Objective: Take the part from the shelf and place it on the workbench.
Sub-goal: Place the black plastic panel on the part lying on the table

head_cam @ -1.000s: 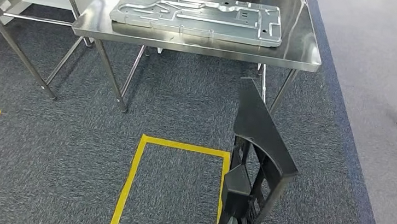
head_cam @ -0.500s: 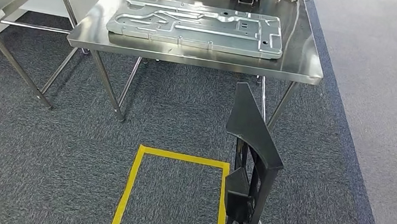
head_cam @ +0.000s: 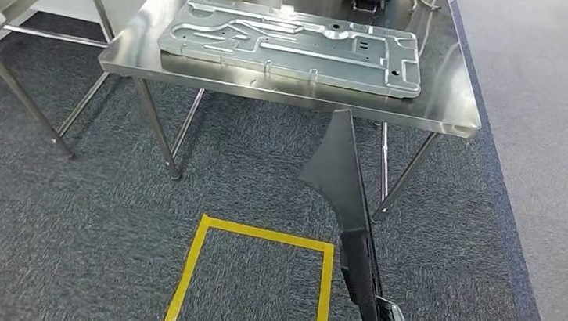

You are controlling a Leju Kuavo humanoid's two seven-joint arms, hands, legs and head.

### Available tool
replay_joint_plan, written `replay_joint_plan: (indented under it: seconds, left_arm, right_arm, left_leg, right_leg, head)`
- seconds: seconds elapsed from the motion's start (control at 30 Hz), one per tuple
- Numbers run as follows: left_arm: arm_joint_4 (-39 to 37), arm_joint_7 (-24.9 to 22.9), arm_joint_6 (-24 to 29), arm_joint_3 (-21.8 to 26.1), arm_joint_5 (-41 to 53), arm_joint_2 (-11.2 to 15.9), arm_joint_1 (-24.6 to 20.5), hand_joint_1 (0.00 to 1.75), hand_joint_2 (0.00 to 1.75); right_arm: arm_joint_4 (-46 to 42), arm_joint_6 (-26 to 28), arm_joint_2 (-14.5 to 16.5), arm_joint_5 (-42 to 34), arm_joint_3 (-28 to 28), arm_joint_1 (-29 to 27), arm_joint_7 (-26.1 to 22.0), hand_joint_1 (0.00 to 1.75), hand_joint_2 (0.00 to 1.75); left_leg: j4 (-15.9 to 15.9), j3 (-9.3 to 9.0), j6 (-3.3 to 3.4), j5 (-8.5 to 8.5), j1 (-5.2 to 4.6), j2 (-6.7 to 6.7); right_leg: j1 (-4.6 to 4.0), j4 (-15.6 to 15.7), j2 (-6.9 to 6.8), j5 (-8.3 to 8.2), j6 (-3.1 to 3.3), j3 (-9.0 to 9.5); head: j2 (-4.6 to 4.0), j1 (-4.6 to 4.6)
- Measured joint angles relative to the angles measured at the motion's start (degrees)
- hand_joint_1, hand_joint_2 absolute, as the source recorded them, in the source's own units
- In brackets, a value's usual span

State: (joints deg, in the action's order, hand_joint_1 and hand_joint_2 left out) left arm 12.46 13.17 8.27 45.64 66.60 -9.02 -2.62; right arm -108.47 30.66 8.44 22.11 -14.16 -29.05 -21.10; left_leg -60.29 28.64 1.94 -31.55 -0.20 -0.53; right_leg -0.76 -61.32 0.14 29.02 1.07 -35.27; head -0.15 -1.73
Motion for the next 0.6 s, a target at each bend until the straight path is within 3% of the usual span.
replay_joint_plan:
  seconds: [0.07, 0.13, 0.23, 0.27, 0.3, 0.33, 0.4, 0.47, 0.6]
  left_arm:
    - [0.0, 0.1, -0.1, 0.0, 0.4, 0.1, 0.0, 0.0, 1.75]
    - [0.0, 0.2, -0.3, 0.0, 0.9, 0.2, -0.2, 0.0, 1.75]
    - [0.0, 0.5, -0.7, 0.0, 1.2, 0.3, -0.5, 0.0, 1.75]
    - [0.0, 0.5, -0.9, 0.0, 1.3, 0.4, -0.5, 0.0, 1.75]
    - [0.0, 0.5, -0.9, 0.0, 1.5, 0.4, -0.6, 0.0, 1.75]
    - [0.0, 0.4, -1.0, 0.0, 1.6, 0.5, -0.6, 0.0, 1.75]
    - [0.0, 0.2, -1.0, 0.0, 2.0, 0.7, -0.4, 0.0, 1.75]
    - [0.0, 0.0, -1.1, 0.0, 2.4, 0.7, -0.3, 0.0, 1.75]
    - [0.0, -0.2, -1.3, 0.0, 3.2, 0.8, -0.4, 0.0, 1.75]
  right_arm:
    - [-0.8, -0.7, 1.2, 2.8, 2.5, -0.2, 0.6, 1.75, 1.75]
    - [-1.3, -1.5, 2.2, 5.2, 5.1, 0.1, 0.9, 1.75, 1.75]
    - [-1.5, -2.0, 3.4, 7.8, 8.8, 0.7, 1.2, 1.75, 1.75]
    - [-1.5, -2.1, 3.6, 8.7, 10.0, 0.8, 1.3, 1.75, 1.75]
    - [-1.5, -2.3, 3.8, 9.7, 11.1, 1.0, 1.5, 1.75, 1.75]
    - [-1.4, -2.6, 4.0, 10.8, 12.2, 1.2, 1.7, 1.75, 1.75]
    - [-1.4, -3.1, 4.4, 13.1, 14.1, 1.6, 1.9, 1.75, 1.75]
    - [-1.2, -3.6, 4.7, 15.4, 15.7, 2.2, 2.3, 1.75, 1.75]
    - [-0.5, -4.0, 4.8, 20.7, 18.5, 3.8, 3.8, 1.75, 1.75]
  left_leg:
    - [-0.8, -0.52, -0.63, 0.34, -0.11, 0.06]
    - [-4.1, 0.63, -1.18, -0.38, -0.1, 0.14]
    - [-12.0, 6.29, -2.36, -4.2, 0.67, 0.19]
    - [-13.2, 7.74, -2.71, -4.79, 0.91, 0.2]
    - [-12.8, 8.4, -3.01, -4.28, 1.14, 0.21]
    - [-10.6, 8.25, -3.24, -2.54, 1.34, 0.23]
    - [-4.4, 6.93, -3.57, 2.5, 1.6, 0.33]
    - [-1.1, 6.28, -3.07, 4.45, 1.28, 0.56]
    - [-0.3, 5.06, -0.72, 3.77, 1.05, 0.42]
  right_leg:
    - [0.31, 1.3, 0.09, -0.8, 0.57, 1.46]
    - [0.9, 2.4, 0.02, -0.73, 0.82, 3.3]
    - [1.21, 2.9, -0.14, 0.24, 0.96, 4.66]
    - [1.31, 2.9, -0.11, 0.67, 0.83, 5.07]
    - [1.45, 2.8, -0.05, 1.14, 0.63, 5.6]
    - [1.64, 2.8, 0.02, 1.67, 0.36, 6.27]
    - [1.98, 2.8, 0.17, 2.83, -0.37, 7.76]
    - [2.09, 2.9, 0.21, 3.76, -1.29, 8.58]
    - [2.13, 1.4, 0.04, 3.85, -2.86, 9.11]
  head:
    - [0.0, 0.04]
    - [0.0, 0.02]
    - [0.0, 0.0]
    - [0.0, 0.0]
    - [0.0, 0.0]
    - [0.0, 0.0]
    - [0.0, 0.01]
    - [0.0, 0.02]
    - [0.0, 0.0]
